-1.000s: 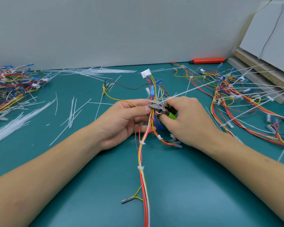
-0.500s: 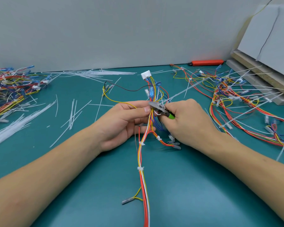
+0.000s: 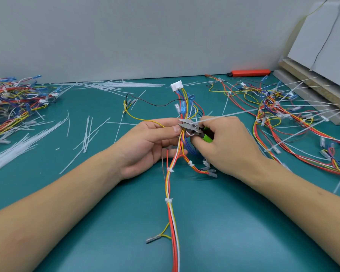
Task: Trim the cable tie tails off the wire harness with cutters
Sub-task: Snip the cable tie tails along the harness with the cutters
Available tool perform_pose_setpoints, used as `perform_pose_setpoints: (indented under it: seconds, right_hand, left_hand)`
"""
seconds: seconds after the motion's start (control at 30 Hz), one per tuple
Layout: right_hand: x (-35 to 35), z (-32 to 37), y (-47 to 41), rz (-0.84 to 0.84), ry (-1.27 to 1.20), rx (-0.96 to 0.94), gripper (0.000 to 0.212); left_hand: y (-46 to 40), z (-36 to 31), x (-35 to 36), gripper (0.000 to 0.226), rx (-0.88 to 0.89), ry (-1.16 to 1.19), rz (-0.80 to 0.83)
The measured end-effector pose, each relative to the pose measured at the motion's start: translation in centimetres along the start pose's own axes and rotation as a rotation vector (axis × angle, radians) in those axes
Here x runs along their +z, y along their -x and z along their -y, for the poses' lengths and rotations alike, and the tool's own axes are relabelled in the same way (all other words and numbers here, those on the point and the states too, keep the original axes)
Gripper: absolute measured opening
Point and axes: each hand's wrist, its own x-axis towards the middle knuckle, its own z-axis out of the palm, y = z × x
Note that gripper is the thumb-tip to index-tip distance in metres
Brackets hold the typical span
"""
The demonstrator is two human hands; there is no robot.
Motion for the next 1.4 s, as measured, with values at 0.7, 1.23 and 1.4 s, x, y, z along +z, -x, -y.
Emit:
perform_pose_setpoints:
  seconds: [0.7, 1.23, 1.4]
  right_hand:
    - [0.01, 0.02, -0.05, 0.015, 0.047, 0.055, 0.042]
    - [0.06, 0.02, 0.07, -0.02, 0.012, 0.056, 0.02]
    - [0.03, 0.07, 0.1, -0.024, 0.022, 0.058, 0.021]
  left_hand:
    - [-0.03, 0.05, -0.04, 0.026, 0.009, -0.036, 0.033]
    - [-0.08, 0.03, 0.0, 0.026, 0.009, -0.008, -0.002]
    - [-0.06, 0.13, -0.02, 0.026, 0.014, -0.018, 0.004]
